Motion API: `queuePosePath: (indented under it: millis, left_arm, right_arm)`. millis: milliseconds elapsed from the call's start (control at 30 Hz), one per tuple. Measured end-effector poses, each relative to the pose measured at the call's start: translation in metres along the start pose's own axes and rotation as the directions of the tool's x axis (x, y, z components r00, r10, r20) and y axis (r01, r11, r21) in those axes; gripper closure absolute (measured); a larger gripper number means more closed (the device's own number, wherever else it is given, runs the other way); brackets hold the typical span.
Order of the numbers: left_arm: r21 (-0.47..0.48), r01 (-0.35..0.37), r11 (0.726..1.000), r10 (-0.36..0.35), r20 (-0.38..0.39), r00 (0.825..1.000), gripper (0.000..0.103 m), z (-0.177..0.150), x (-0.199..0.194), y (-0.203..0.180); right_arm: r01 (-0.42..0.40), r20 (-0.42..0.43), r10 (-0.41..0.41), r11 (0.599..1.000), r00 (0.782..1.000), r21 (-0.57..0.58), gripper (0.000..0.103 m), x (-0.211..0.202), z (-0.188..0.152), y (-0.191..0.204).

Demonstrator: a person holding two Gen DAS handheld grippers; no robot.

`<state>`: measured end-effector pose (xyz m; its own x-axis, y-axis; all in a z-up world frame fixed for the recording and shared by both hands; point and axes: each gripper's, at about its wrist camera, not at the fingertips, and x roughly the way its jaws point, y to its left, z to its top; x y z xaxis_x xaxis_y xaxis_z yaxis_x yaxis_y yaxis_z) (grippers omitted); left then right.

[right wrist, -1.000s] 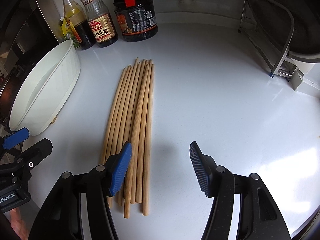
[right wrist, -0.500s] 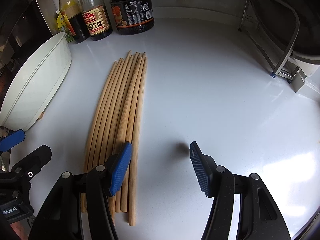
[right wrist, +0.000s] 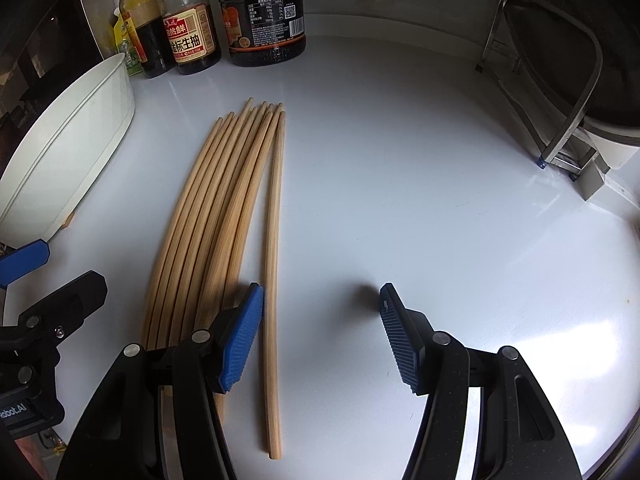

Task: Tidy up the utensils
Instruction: 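Move both open tools back to the chopstick bundle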

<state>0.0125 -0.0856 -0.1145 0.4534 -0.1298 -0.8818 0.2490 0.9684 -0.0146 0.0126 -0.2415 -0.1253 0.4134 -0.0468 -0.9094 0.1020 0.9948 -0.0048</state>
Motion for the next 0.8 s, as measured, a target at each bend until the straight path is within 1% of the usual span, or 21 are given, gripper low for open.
queuePosePath:
  millis: [167,267,367,567,633,800]
  left_arm:
    - [-0.012,0.015,1.0,-0.015,-0.011,1.0,0.014,0.002,0.01,-0.007]
    - [-0.004,0.002,1.0,-0.003,-0.024,1.0,0.014,0.001,0.017,-0.01]
    - [-0.015,-0.003,1.0,0.002,-0.039,0.999,0.014,0.0,0.024,-0.01]
    - [-0.032,-0.039,0.999,0.037,-0.057,0.998,0.013,0.002,0.036,-0.006]
    - [-0.04,-0.037,0.999,0.035,-0.052,0.998,0.013,0.003,0.037,-0.006]
    - [-0.026,-0.05,0.998,0.049,-0.042,0.998,0.014,0.004,0.037,-0.011]
  right_arm:
    - [0.002,0.005,-0.002,1.0,1.0,0.013,0.045,0.002,-0.003,-0.013]
    - [-0.009,0.008,0.009,1.0,1.0,0.022,0.045,0.002,-0.006,-0.018]
    - [-0.016,0.013,0.015,1.0,1.0,0.016,0.045,0.002,-0.008,-0.02]
    - [-0.023,0.022,0.023,1.0,0.999,0.016,0.045,0.003,-0.006,-0.021]
    - [-0.022,0.024,0.021,1.0,0.999,0.014,0.045,0.003,-0.005,-0.021]
    - [-0.023,0.027,0.023,1.0,0.999,0.012,0.045,0.004,-0.005,-0.021]
